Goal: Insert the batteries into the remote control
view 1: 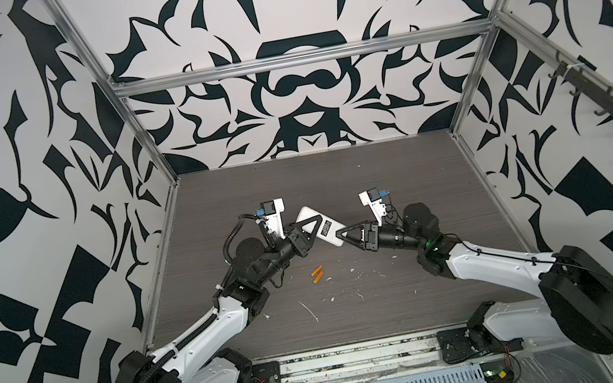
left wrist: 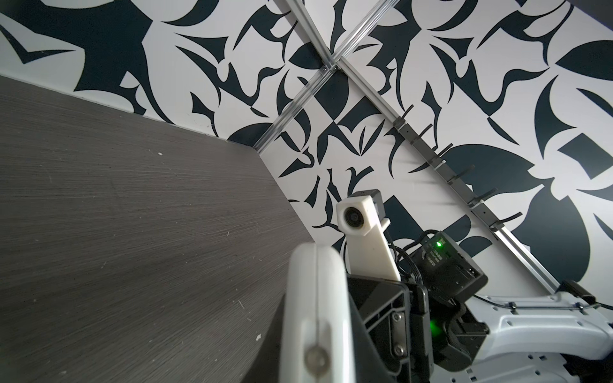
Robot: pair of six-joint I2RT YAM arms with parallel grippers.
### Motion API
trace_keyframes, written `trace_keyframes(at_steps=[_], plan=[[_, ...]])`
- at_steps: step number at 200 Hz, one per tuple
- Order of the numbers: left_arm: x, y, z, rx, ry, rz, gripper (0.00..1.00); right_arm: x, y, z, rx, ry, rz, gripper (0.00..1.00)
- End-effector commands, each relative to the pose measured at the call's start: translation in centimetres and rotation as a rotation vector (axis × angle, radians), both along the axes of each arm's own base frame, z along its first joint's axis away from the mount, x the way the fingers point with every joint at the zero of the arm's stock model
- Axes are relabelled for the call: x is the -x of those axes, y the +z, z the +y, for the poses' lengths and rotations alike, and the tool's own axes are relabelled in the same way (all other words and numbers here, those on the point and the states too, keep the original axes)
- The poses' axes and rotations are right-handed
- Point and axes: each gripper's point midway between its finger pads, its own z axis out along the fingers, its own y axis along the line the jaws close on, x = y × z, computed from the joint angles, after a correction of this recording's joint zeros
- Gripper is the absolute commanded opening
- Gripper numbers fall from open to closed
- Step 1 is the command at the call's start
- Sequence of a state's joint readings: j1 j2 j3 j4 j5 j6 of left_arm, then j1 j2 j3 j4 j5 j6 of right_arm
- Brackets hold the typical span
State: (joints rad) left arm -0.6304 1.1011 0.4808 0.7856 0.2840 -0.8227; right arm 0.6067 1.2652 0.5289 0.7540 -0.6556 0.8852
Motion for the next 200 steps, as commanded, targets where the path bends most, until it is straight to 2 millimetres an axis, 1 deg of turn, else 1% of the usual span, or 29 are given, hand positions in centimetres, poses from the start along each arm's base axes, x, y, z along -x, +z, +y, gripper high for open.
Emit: trace_keyframes(at_steps=[1,33,67,77,132,200], plan=[[0.1,1.1,0.2,0.04,0.004,-0.036,0.05,0.1,2.1,0.5,-0.042,0.023,-0.066,0.35],[0.3,1.2,0.2,0.042,-0.004,-0.037,0.05,0.2,2.0,0.6,-0.042,0.028,-0.067,0.28],[0.3,1.4,0.0,0.05,-0.011,-0.042,0.05,0.4,2.3,0.7,-0.048,0.038,-0.075,0.27],[0.2,1.2,0.1,0.048,-0.008,-0.038,0.05,0.5,2.5,0.7,-0.05,0.04,-0.08,0.25],[0.1,1.4,0.2,0.047,0.004,-0.038,0.05,0.6,2.8,0.7,-0.054,0.047,-0.096,0.22],[-0.1,1.3,0.5,0.035,0.024,-0.035,0.05,0.9,3.5,0.5,-0.064,0.043,-0.127,0.16]])
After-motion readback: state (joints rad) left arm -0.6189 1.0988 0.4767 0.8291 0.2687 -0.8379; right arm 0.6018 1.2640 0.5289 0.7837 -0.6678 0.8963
